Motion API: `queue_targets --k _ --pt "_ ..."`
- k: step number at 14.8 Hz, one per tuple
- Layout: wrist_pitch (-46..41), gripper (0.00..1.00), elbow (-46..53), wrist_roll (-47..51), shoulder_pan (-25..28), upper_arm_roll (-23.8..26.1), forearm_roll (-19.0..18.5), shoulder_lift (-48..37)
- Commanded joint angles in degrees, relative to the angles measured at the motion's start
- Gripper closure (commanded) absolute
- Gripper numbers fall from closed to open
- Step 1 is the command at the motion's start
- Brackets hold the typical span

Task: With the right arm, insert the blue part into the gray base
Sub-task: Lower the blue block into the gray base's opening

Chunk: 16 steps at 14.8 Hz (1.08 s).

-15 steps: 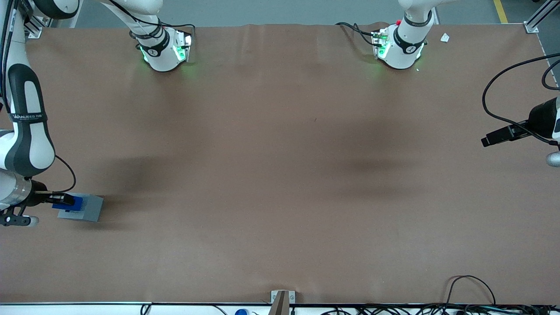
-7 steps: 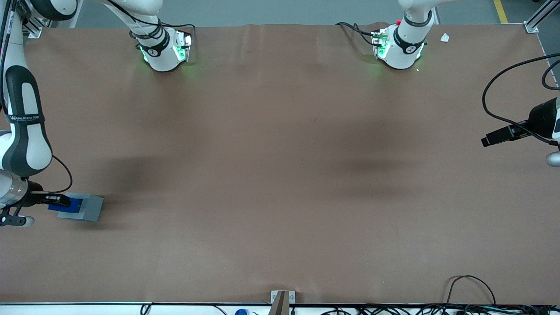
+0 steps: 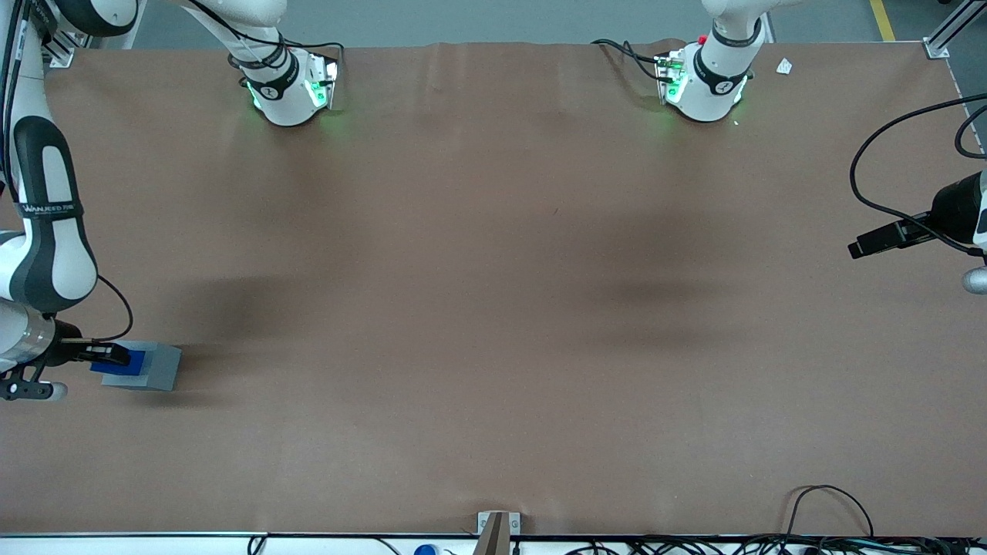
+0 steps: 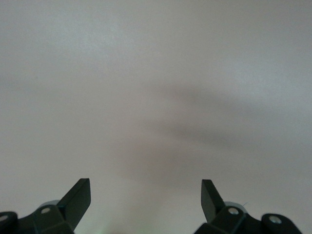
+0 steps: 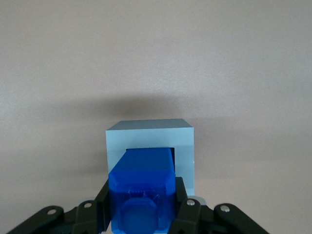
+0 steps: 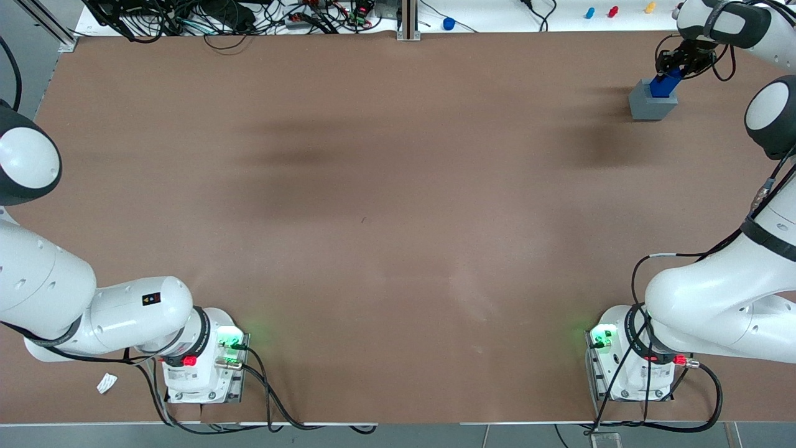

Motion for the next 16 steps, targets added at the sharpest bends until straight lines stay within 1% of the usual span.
queue_targets --k 1,10,11,12,14,15,16 --pt "0.2 0.84 -0.3 -0.1 -0.2 0.4 0.0 0.1" --pt "0.4 0.82 -0.3 -0.6 -0.9 0.4 0.1 1.3" --pt "0.4 0.8 -0.3 -0.6 -0.9 0.4 0.1 1.3" --pt "0.4 0.66 -0.3 -0.6 -0.9 0.4 0.1 1.3" --pt "0.4 0.08 -0.3 -0.2 -0.9 0.4 0.1 1.4" --pt "0.3 0.0 -0.3 -0.2 -0.9 0.4 0.1 1.3" --pt "0.2 0.0 -0.3 -0.3 -0.9 0.5 0.1 1.2"
